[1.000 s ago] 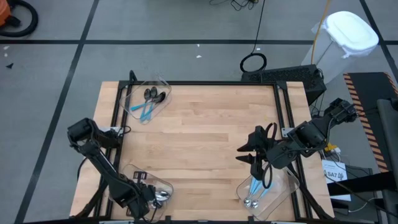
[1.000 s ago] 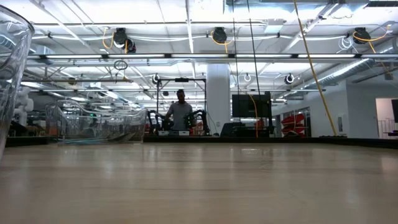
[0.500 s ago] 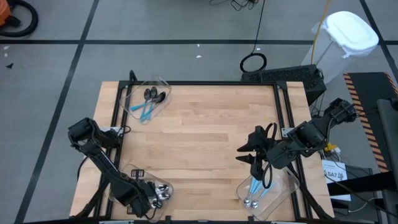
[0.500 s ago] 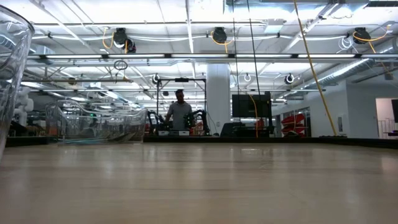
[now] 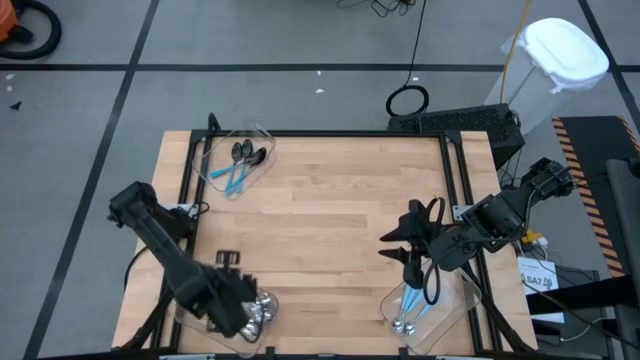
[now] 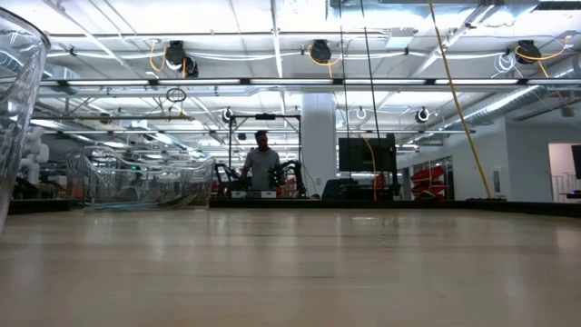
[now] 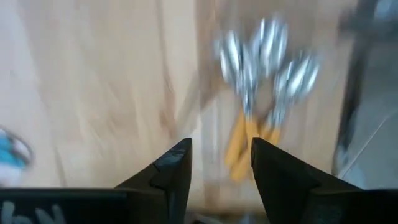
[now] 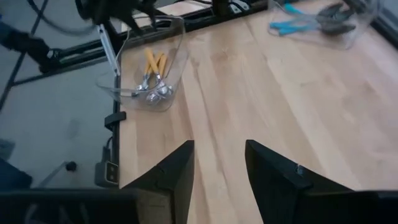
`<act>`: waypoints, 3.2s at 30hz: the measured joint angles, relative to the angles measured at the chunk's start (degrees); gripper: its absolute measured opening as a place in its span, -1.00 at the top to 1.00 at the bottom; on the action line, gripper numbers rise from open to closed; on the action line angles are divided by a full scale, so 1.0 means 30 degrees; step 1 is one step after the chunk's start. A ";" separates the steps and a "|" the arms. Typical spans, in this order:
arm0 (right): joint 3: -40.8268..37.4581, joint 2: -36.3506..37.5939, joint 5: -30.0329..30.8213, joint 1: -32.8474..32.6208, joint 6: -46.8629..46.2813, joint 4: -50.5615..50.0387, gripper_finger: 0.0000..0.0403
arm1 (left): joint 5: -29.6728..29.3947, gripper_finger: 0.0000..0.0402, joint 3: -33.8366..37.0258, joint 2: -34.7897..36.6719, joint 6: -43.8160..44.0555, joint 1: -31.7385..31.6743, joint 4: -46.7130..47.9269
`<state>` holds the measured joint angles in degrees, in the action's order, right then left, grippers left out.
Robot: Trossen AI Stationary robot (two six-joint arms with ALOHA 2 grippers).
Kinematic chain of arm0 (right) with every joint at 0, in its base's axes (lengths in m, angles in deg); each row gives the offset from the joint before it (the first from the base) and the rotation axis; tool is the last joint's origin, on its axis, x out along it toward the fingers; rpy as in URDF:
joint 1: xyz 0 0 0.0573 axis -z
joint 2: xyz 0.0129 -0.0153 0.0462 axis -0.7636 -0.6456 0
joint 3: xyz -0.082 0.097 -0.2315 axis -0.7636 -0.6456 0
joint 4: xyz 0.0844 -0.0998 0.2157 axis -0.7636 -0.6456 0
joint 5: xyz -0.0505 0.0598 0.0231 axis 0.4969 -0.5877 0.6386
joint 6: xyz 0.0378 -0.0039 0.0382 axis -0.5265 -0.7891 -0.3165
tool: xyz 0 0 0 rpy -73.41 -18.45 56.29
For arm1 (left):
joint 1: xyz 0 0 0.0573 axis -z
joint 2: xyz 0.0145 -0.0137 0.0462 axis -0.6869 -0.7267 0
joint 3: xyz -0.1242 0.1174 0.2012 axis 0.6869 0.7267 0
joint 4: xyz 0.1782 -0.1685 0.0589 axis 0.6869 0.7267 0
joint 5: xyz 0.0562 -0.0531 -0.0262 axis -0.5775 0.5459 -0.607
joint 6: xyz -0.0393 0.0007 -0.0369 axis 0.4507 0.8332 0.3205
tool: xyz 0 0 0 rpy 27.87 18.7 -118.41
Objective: Sort silverware by color (type)
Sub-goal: Return to Home Position
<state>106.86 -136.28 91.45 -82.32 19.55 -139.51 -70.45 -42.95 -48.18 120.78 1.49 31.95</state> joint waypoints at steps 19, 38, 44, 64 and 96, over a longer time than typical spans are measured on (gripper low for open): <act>0.0007 0.2548 -0.0085 -0.0022 0.7853 -0.0796 0.99 | -0.6279 0.72 -0.8314 0.1044 -1.5148 -0.7000 -0.0293; -0.0968 0.9833 0.1619 0.1621 1.3885 -0.2912 1.00 | 0.0411 0.79 -0.9385 0.1027 -1.7106 -1.3932 -0.7300; -0.3246 1.2791 0.1763 0.1625 1.3925 -0.2792 1.00 | 0.3262 0.98 -0.9310 0.0932 -1.7934 -1.6621 -0.7935; -1.2346 1.7536 0.2506 0.1617 1.4958 0.4739 1.00 | 0.5728 1.00 0.1974 0.6177 -1.6414 -1.7803 -1.3189; -2.8357 1.8491 0.3295 0.1610 1.3350 2.4647 1.00 | -0.0229 1.00 2.3460 1.8252 -1.0759 -1.1963 -3.0032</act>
<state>21.78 -80.80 101.33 -77.49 59.60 -65.56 -71.14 27.43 6.58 88.50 -34.40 -58.14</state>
